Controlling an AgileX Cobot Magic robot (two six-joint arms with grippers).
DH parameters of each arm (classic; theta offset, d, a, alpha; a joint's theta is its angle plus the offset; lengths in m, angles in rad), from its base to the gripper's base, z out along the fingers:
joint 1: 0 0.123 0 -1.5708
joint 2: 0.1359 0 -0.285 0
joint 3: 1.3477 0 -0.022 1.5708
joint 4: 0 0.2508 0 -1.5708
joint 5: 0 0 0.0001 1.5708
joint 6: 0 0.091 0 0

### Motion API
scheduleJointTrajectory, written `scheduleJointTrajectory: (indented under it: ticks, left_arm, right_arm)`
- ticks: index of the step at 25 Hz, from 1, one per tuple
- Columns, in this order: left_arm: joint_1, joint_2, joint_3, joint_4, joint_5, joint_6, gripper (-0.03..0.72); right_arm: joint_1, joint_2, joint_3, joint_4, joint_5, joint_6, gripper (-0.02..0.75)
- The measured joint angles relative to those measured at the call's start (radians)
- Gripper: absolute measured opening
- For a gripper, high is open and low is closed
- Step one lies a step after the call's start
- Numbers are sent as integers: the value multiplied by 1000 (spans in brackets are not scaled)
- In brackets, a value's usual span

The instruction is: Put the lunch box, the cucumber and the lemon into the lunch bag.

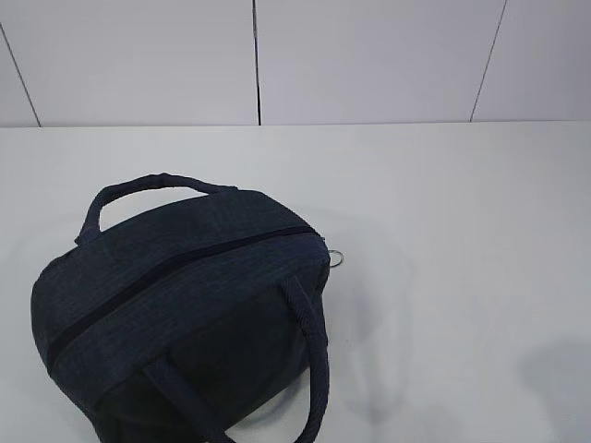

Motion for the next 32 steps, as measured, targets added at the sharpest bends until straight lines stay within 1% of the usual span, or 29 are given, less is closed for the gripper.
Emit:
scheduleJointTrajectory:
  ticks: [3,4,6,8,9,11,14,18,27,32]
  left_arm:
    - [0,0,0,4,0,0,108]
    - [0,0,0,7,0,0,160]
    - [0,0,0,13,0,0,288]
    - [0,0,0,22,0,0,391]
    - [0,0,0,24,0,0,427]
    - [0,0,0,29,0,0,458]
    - [0,0,0,31,0,0,471]
    - [0,0,0,31,0,0,467]
    - [0,0,0,34,0,0,414]
    - [0,0,0,34,0,0,400]
  right_arm:
    - [0,0,0,0,-2,0,283]
    - [0,0,0,0,-2,0,283]
    - [0,0,0,0,-2,0,283]
    - [0,0,0,0,-2,0,283]
    - [0,0,0,0,-2,0,283]
    - [0,0,0,0,-2,0,283]
    - [0,0,0,0,-2,0,283]
    - [0,0,0,0,-2,0,283]
    - [0,0,0,0,-4,0,281]
    - [0,0,0,0,-4,0,281]
